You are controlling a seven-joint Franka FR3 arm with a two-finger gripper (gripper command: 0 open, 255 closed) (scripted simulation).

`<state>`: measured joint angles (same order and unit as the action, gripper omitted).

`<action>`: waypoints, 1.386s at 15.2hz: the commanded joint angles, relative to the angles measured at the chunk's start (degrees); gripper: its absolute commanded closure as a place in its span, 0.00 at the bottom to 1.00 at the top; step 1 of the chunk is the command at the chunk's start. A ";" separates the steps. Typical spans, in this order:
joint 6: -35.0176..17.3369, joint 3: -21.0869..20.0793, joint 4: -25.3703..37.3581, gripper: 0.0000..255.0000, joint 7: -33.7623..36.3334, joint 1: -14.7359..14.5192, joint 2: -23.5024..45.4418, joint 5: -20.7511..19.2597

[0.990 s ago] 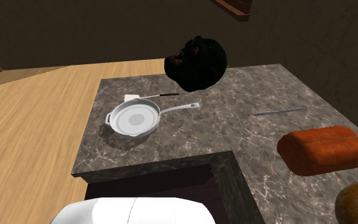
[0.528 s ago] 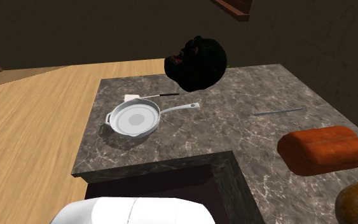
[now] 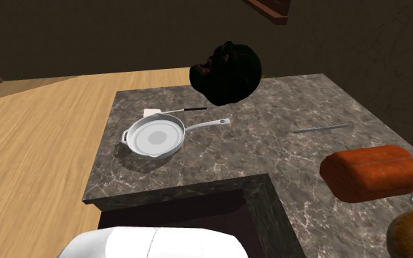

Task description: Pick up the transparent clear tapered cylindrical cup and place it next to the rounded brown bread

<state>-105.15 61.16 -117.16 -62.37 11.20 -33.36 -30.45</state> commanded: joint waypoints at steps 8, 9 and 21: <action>-6.56 3.27 -5.82 1.00 0.87 -0.24 0.11 -1.78; -7.30 3.72 -6.41 1.00 0.95 -0.34 0.19 -1.97; -16.54 10.49 -12.53 1.00 1.69 -2.82 2.14 -4.04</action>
<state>-120.77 70.76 -128.92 -60.77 8.50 -31.47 -34.15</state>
